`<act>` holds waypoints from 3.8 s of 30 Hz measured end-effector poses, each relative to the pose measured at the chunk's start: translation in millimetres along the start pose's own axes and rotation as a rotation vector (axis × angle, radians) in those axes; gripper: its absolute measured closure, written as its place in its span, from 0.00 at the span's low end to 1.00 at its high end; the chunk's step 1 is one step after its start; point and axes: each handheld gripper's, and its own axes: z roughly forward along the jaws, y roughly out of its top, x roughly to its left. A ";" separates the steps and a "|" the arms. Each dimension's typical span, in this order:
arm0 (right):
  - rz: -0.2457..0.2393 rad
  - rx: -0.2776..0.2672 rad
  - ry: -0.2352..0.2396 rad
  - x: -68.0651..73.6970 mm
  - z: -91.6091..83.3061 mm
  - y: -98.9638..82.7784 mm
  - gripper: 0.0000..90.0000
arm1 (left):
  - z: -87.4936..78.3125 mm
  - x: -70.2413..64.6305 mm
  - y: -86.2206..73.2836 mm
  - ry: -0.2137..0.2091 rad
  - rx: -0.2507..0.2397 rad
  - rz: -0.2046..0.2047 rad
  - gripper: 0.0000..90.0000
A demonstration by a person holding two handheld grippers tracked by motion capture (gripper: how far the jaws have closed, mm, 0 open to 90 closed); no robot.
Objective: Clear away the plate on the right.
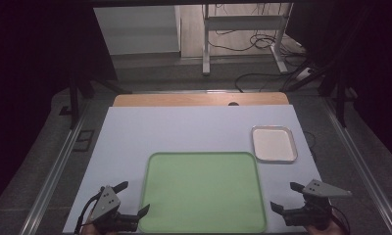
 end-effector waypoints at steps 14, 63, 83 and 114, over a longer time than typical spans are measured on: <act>0.001 0.078 0.000 -0.9 8.8 -5.2 0.00 | 0.4 -3.4 0.2 -0.002 0.009 0.035 0.02; -0.025 0.034 -0.078 -25.1 27.4 18.3 0.00 | 2.1 -4.8 0.9 -0.003 0.020 0.050 0.02; 0.049 0.043 -0.093 -53.4 45.0 29.6 0.02 | 2.5 -5.1 1.1 -0.003 0.024 0.054 0.02; 0.121 0.078 -0.197 -104.6 72.1 47.8 0.01 | 2.8 -6.2 1.3 0.002 0.030 0.068 0.02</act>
